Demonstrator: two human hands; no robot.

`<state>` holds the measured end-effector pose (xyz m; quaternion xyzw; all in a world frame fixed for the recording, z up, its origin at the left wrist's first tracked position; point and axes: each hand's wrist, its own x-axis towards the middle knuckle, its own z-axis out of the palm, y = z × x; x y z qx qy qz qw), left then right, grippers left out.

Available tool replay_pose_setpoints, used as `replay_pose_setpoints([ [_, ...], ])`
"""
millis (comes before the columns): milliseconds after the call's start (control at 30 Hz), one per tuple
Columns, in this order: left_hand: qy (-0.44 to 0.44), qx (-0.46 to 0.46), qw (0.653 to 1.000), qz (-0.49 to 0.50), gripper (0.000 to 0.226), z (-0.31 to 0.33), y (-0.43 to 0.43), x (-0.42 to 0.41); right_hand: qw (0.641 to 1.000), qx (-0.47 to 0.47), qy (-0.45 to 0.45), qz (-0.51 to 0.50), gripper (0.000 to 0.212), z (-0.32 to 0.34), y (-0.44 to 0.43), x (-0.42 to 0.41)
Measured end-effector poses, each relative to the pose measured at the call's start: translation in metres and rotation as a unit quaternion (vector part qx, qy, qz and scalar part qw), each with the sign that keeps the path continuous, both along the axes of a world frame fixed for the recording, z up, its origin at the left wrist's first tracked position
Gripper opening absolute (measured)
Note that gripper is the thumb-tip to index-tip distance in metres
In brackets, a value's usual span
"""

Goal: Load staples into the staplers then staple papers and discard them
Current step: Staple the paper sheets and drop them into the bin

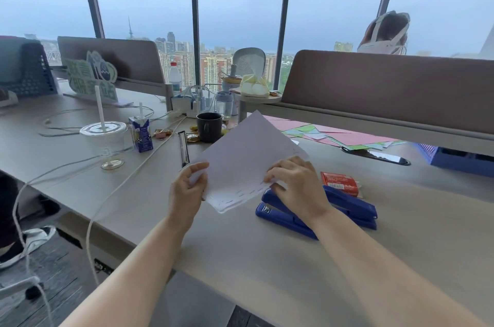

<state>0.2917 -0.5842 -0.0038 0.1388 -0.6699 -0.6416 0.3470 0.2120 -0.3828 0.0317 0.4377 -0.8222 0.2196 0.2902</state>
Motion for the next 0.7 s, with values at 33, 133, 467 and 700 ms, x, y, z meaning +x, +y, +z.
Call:
replay_pose_setpoints([
  [33,-0.001,0.008,1.0,-0.018,0.031,0.002,0.004,-0.003,1.0,-0.002,-0.001,-0.003,0.013,0.0,0.006,-0.001],
  [133,0.012,0.029,0.998,-0.061,0.031,0.013,0.022,-0.013,1.0,-0.006,-0.019,-0.008,0.012,0.003,0.028,-0.002],
  [467,0.072,-0.11,0.986,-0.104,0.013,0.046,0.116,-0.052,0.979,-0.104,-0.158,-0.079,0.021,0.023,0.121,-0.004],
  [700,0.07,-0.157,0.982,-0.072,0.022,0.056,0.173,-0.073,0.938,-0.154,-0.298,-0.08,0.044,0.042,0.181,-0.006],
])
